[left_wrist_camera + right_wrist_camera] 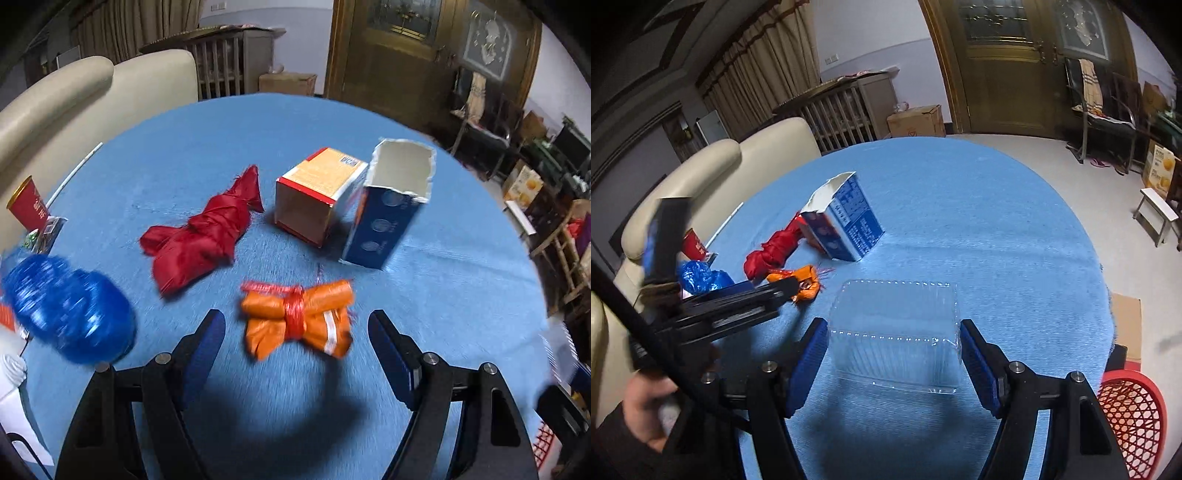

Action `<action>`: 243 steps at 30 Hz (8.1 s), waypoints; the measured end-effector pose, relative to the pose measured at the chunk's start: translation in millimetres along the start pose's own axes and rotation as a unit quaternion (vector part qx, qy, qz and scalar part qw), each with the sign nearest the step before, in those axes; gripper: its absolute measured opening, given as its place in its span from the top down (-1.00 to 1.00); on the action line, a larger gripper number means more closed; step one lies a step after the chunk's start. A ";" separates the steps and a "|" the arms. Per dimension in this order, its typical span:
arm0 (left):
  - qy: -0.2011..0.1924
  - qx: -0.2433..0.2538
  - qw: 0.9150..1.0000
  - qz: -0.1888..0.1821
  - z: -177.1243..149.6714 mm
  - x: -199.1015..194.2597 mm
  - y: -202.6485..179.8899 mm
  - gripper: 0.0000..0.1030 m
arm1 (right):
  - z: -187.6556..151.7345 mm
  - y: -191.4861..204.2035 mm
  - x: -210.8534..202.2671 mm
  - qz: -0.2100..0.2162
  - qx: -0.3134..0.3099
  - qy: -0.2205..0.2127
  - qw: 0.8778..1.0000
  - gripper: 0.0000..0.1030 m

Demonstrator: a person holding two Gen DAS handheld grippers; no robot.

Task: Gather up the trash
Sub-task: 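Grasp the orange mesh bag bundle with the left gripper, then carry the box and orange bundle over the wastebasket and open both grippers, then move both empty grippers back over the table, then grasp the blue plastic bag with the left gripper, then grasp the red cloth bag with the right gripper while the left holds the blue bag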

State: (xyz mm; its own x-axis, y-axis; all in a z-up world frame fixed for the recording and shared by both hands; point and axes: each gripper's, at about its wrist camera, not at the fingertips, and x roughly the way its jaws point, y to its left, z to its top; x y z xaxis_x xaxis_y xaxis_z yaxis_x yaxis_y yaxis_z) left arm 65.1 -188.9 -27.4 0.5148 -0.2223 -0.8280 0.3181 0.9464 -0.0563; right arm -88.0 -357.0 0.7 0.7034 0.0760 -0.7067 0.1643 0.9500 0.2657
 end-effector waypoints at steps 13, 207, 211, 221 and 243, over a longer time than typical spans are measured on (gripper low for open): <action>0.003 0.007 1.000 0.029 -35.6 -32.2 11.0 0.05 | -10.4 -5.5 -12.8 0.029 0.009 -0.009 0.999 -0.44; 0.011 -0.107 0.991 0.079 -39.3 -19.6 148.3 -0.60 | -41.5 4.5 -47.7 0.006 -0.004 -0.001 1.000 -0.68; 0.000 -0.104 0.993 0.057 -40.7 -23.5 149.3 -0.26 | -39.9 9.8 -51.7 -0.007 -0.012 0.000 1.000 -0.68; -0.020 -0.093 0.994 0.046 -71.3 -45.2 152.9 -0.15 | 2.2 78.5 13.8 0.035 -0.062 0.032 0.997 -0.68; -0.050 -0.091 0.993 0.058 -120.0 -91.6 146.3 -0.11 | 86.7 204.3 209.8 -0.060 -0.076 0.095 0.991 -0.60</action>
State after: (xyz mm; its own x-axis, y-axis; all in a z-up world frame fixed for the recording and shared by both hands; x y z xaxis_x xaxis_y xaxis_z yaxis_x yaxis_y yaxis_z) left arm -31.1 -1.9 -26.7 0.6189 -0.1236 -0.7757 0.1083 0.9915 -0.0715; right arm 153.1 -173.2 -36.5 0.5407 0.0023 -0.8412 0.1228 0.9891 0.0817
